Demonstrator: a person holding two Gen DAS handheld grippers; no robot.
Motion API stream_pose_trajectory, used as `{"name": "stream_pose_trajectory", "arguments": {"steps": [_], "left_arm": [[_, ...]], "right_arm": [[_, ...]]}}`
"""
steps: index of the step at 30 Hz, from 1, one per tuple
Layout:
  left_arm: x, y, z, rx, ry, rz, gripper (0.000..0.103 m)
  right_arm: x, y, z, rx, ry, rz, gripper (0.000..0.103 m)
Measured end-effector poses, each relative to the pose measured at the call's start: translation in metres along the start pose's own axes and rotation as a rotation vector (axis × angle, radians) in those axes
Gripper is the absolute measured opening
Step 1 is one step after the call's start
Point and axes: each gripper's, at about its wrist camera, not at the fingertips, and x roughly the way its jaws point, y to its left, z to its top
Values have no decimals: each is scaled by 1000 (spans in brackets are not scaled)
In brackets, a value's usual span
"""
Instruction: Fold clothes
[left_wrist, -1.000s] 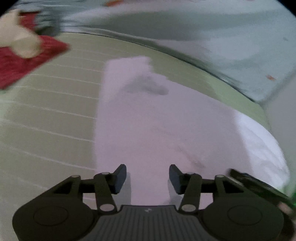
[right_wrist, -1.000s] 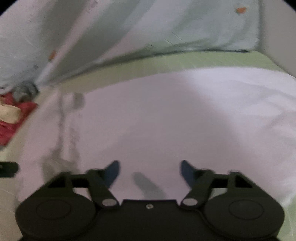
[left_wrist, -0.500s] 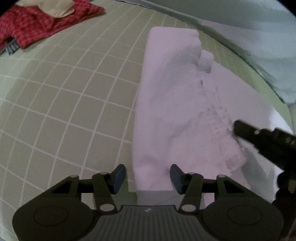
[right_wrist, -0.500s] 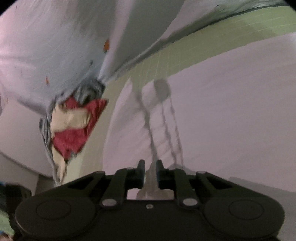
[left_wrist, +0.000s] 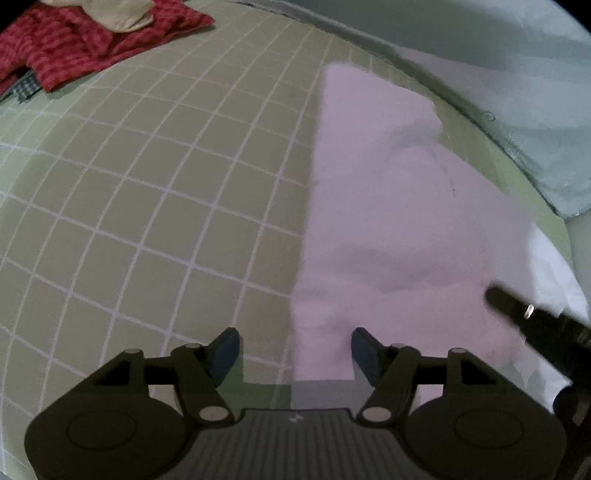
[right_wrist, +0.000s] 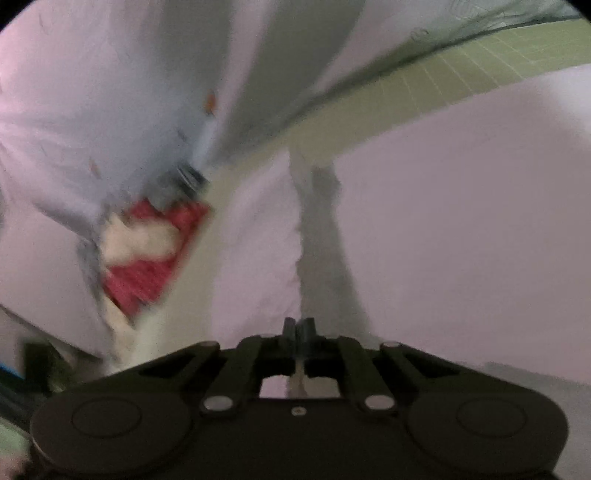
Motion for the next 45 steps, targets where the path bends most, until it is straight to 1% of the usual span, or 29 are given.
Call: {"name": "stream_pose_trajectory", "arguments": {"steps": [1, 2, 3, 4, 5, 6, 7, 9, 14, 17, 19, 21, 23, 24, 25, 27, 30, 32, 34, 37, 39, 40, 42, 44, 45], "left_arm": [[1, 0, -1, 6, 3, 12, 67], [1, 0, -1, 12, 6, 23, 68], [2, -1, -2, 18, 9, 35, 68], [3, -1, -3, 24, 11, 44, 68], [3, 0, -3, 25, 10, 43, 68], [3, 1, -3, 26, 9, 41, 68], [3, 1, -3, 27, 9, 40, 68], [3, 0, -3, 32, 8, 43, 68], [5, -4, -3, 56, 7, 54, 72], [6, -6, -4, 60, 5, 55, 72], [8, -6, -3, 57, 5, 52, 74], [7, -6, -3, 50, 5, 47, 76], [7, -6, -3, 43, 6, 44, 78], [7, -6, -3, 39, 6, 44, 78], [7, -7, -3, 37, 5, 45, 78], [7, -8, -4, 34, 3, 51, 78], [6, -10, -4, 39, 1, 60, 78], [4, -12, -3, 49, -5, 61, 78], [1, -15, -2, 70, -16, 54, 78], [-2, -25, -3, 114, -26, 61, 78], [-1, -30, -6, 140, -20, 60, 78], [1, -32, -8, 146, -10, 56, 78], [6, -35, -11, 158, 11, 50, 78], [12, -40, -15, 180, 28, 60, 78], [14, -42, -17, 192, 34, 67, 79]], "right_arm": [[6, 2, -5, -43, 30, -59, 4], [11, 5, -9, -74, 43, -113, 6], [11, 6, -11, -90, 37, -137, 9], [9, 7, -10, -91, 20, -145, 15], [7, 8, -9, -91, 4, -153, 36], [6, 9, -8, -95, -13, -162, 47], [6, 10, -5, -111, -27, -172, 46], [11, 9, 2, -132, -23, -164, 46], [38, 8, 19, -115, 14, -81, 45], [51, 8, 25, -86, 24, -63, 43], [61, 7, 30, -50, 36, -49, 39], [65, 9, 31, -45, 51, -36, 31], [65, 11, 29, -58, 59, -36, 25], [64, 11, 29, -69, 55, -38, 18], [63, 13, 29, -85, 45, -42, 16], [59, 22, 26, -161, 22, -62, 12], [48, 40, 24, -289, -28, -105, 10], [32, 49, 26, -338, -73, -119, 10], [12, 53, 27, -371, -120, -136, 10], [-25, 56, 27, -409, -203, -191, 10], [-43, 45, 24, -381, -226, -228, 10], [-46, 36, 22, -359, -218, -259, 10], [-39, 11, 14, -302, -162, -325, 10], [-22, -16, 2, -222, -89, -382, 10], [-16, -26, -3, -198, -78, -391, 10]]}}
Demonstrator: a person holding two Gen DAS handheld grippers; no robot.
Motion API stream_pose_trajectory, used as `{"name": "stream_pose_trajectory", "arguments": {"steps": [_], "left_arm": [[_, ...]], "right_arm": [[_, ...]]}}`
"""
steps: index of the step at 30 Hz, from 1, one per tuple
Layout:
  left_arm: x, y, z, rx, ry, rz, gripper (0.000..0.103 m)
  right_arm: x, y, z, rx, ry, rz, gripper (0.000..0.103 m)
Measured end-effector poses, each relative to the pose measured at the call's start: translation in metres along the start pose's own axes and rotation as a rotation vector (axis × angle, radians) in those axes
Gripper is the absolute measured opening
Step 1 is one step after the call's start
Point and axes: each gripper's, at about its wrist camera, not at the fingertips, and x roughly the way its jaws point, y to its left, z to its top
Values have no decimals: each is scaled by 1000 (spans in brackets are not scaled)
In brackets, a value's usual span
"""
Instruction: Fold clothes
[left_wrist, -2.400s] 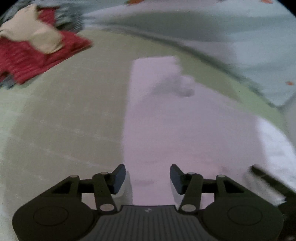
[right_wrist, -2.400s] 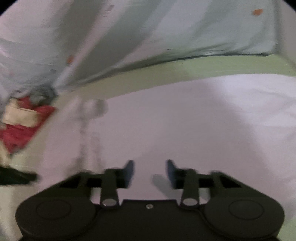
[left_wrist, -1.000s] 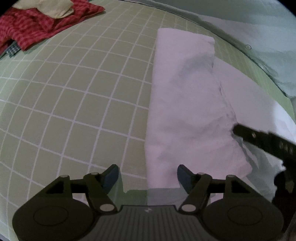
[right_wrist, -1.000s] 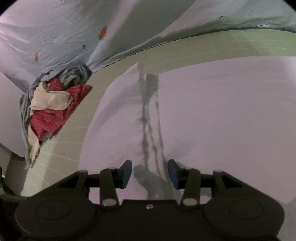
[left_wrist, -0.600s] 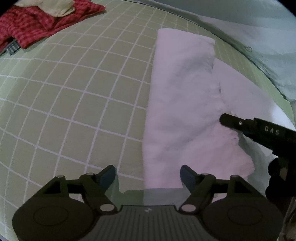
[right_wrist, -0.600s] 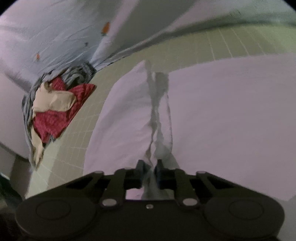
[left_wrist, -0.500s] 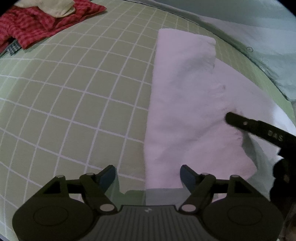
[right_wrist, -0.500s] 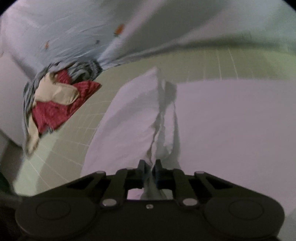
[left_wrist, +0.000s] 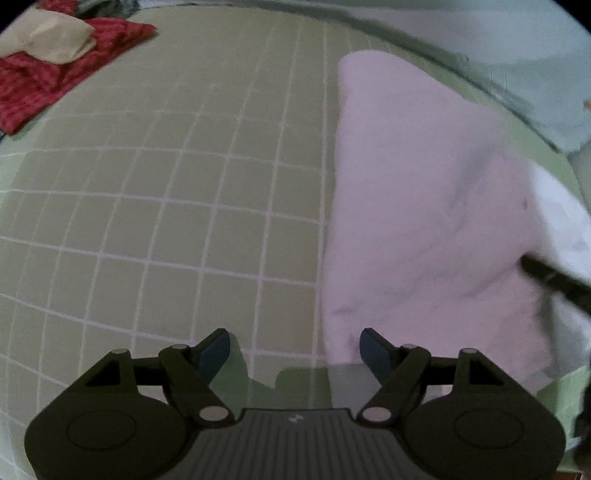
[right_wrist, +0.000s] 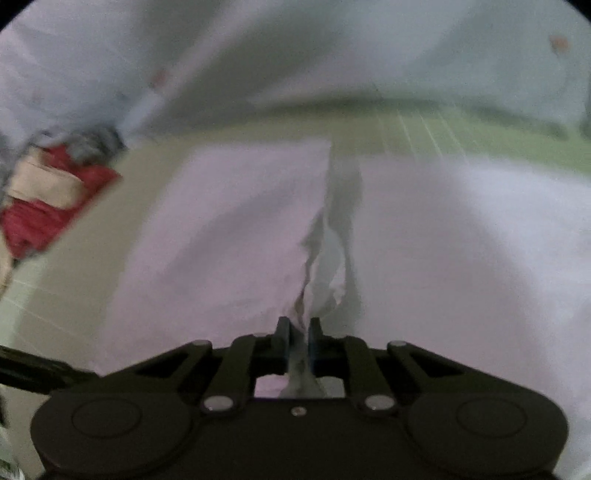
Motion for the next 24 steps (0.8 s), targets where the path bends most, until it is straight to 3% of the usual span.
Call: {"name": "stream_pose_trajectory", "arguments": {"steps": [5, 9, 12, 14, 17, 19, 24], "left_arm": [[1, -8, 0, 47, -1, 29, 79], [2, -13, -1, 64, 2, 28, 80], [3, -15, -3, 77, 0, 39, 79], [3, -17, -2, 84, -2, 47, 80], [2, -23, 0, 92, 0, 57, 82], [3, -26, 0, 93, -1, 58, 83], [6, -32, 2, 84, 6, 69, 86]], "right_arm": [[-6, 1, 8, 22, -40, 8, 10], [-41, 8, 21, 19, -152, 0, 2], [-54, -4, 23, 52, -181, -81, 0], [-42, -17, 16, 50, -123, -128, 0], [-25, -37, 4, 185, -56, -113, 1], [-24, -41, -3, 244, -60, -111, 3], [-26, -51, -14, 246, -45, -195, 9]]}}
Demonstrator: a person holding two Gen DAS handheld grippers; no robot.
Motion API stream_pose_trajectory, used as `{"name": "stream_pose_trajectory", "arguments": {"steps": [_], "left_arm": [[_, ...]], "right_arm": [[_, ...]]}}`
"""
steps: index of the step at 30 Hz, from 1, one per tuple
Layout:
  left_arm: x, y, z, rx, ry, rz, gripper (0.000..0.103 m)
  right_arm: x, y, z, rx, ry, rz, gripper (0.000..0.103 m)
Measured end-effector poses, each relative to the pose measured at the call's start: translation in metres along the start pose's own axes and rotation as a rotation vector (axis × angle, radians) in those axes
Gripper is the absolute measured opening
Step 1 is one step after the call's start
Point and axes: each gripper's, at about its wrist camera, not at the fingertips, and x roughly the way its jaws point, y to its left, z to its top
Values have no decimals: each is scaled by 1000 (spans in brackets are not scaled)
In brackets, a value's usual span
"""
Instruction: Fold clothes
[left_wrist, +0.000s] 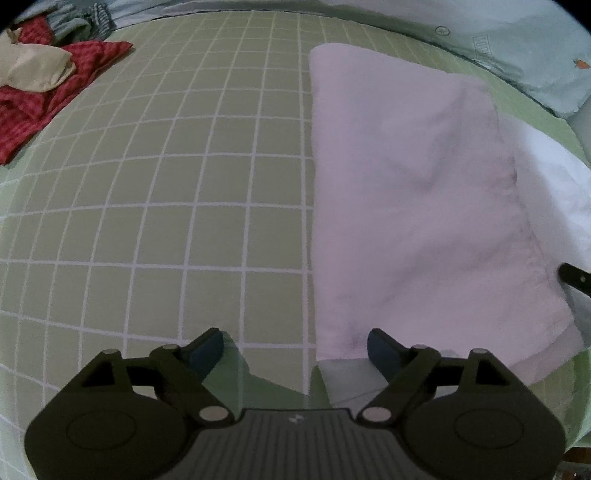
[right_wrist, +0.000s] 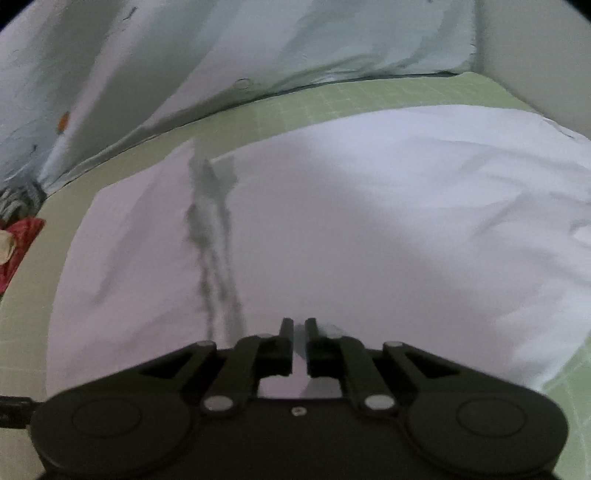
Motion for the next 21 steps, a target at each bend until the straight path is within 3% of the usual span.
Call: {"name": "stream_pose_trajectory", "arguments": {"steps": [3, 6, 8, 13, 17, 21], "left_arm": [[4, -15, 8, -12, 18, 31, 86], [-1, -33, 17, 23, 2, 74, 86], [-9, -50, 22, 66, -24, 94, 86], [-35, -87, 23, 144, -95, 77, 86], [-24, -120, 30, 179, -82, 20, 86], [2, -146, 36, 187, -28, -23, 86]], "right_arm": [[-20, -20, 3, 58, -47, -50, 29], [-46, -55, 0, 116, -99, -110, 43], [-58, -82, -1, 190, -131, -149, 49], [-65, -147, 13, 372, -149, -246, 52], [-73, -195, 27, 483, -201, -266, 68], [-68, -237, 40, 594, -229, -257, 72]]}}
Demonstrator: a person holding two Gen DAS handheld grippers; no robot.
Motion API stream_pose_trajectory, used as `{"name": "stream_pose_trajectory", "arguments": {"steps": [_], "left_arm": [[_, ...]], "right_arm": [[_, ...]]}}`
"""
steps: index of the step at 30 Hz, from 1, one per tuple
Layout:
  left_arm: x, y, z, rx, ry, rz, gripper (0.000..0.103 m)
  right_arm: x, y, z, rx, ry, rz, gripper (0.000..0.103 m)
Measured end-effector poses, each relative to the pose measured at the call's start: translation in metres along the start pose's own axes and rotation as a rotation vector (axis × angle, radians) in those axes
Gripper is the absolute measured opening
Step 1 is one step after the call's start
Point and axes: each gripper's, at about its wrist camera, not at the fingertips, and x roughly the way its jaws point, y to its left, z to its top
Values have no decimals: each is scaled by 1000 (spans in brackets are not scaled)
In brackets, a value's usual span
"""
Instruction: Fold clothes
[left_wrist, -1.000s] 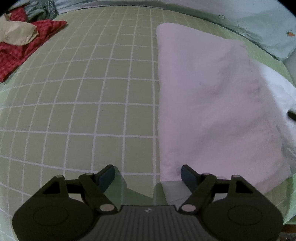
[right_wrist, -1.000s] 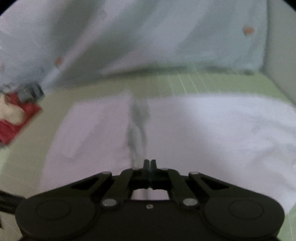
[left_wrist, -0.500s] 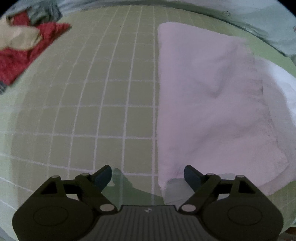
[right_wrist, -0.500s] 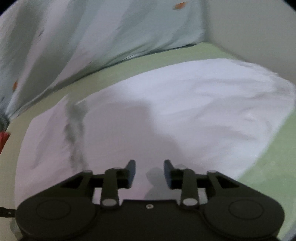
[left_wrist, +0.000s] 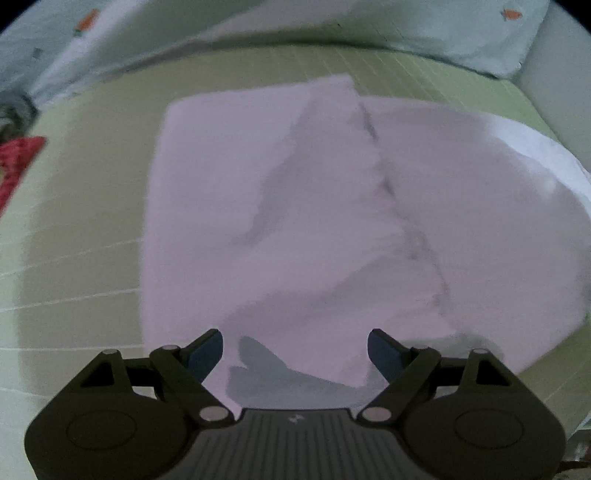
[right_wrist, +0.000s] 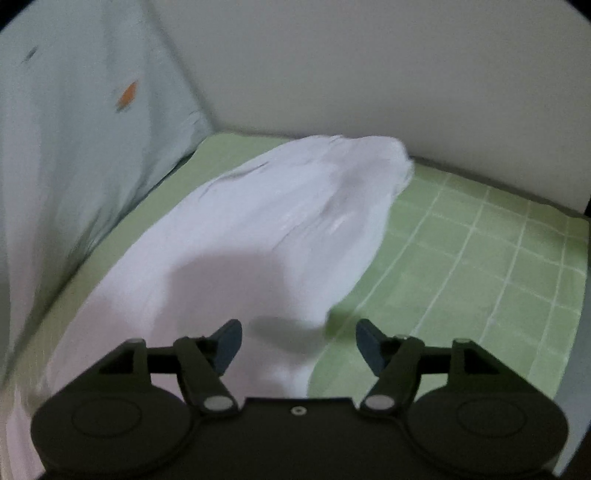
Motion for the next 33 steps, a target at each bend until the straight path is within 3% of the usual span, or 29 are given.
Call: {"name": "stream_pose_trajectory", "arguments": {"steps": [3, 5, 11, 16, 17, 18, 19, 21, 24, 30, 33], "left_arm": [[19, -19, 7, 6, 43, -15, 86], [29, -31, 13, 28, 62, 13, 86], [41, -43, 22, -1, 80, 53, 96], [44, -49, 20, -23, 76, 101, 102], [45, -48, 20, -40, 79, 101, 103], [46, -47, 20, -55, 84, 98, 103], [47, -46, 20, -66, 88, 93, 103], [48, -45, 21, -74, 91, 88, 103], [49, -46, 21, -77, 86, 86, 103], [50, -46, 17, -77, 57, 73, 103], [49, -47, 15, -73, 46, 71, 103]], "right_arm": [[17, -18, 20, 49, -13, -1, 78], [30, -31, 34, 85, -22, -4, 79], [65, -61, 64, 229, -26, 24, 86], [84, -53, 74, 152, -25, 94, 84], [87, -51, 76, 146, -21, 97, 79], [89, -50, 77, 149, -19, 101, 62], [90, -51, 78, 166, -16, 107, 58], [91, -59, 79, 236, -26, 119, 35], [85, -76, 78, 378, -41, 228, 13], [65, -77, 75, 520, -105, 485, 9], [55, -61, 75, 524, -118, 600, 9]]}}
